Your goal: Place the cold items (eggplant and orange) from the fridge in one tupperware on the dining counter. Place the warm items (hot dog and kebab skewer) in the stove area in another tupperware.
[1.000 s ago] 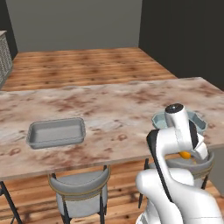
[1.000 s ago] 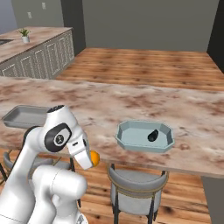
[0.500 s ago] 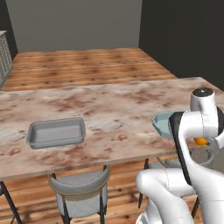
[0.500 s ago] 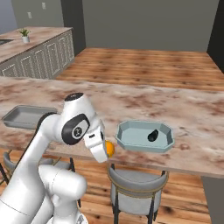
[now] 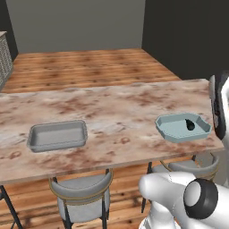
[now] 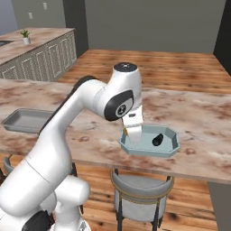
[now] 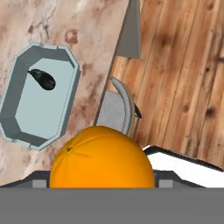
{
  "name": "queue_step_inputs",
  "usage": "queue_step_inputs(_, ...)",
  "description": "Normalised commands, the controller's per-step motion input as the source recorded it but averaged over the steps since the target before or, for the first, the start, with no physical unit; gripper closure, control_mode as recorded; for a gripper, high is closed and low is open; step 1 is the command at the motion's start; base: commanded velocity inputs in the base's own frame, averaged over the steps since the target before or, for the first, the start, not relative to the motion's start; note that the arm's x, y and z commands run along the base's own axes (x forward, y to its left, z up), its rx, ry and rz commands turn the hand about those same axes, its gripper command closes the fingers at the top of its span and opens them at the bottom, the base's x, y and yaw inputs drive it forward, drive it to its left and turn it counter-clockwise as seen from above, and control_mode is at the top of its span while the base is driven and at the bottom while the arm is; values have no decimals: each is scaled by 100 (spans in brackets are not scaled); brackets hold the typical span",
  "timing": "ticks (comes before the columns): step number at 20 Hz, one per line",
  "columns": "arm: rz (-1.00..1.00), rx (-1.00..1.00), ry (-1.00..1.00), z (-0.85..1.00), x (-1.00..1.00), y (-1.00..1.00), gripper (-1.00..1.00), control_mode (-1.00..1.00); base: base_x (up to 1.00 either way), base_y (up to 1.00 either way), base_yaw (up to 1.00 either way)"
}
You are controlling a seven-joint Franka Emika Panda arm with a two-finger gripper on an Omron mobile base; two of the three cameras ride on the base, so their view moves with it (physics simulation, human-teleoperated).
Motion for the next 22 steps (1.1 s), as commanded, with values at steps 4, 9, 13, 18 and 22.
queue_step_inputs(4, 0, 8, -25, 2, 59, -11, 100, -100, 0, 0, 0)
queue_step_inputs(9, -1, 0, -9, -10, 82, 40, 100, -100, 0, 0, 0)
queue_step_inputs(13, -5, -8, -6, -52, 73, 77, 100, -100, 0, 0, 0)
queue_step_inputs(18, -4, -17, 0, -85, 55, 43, 100, -100, 0, 0, 0)
queue_step_inputs(22, -1, -23, 3, -100, 25, 0, 100, -100, 0, 0, 0)
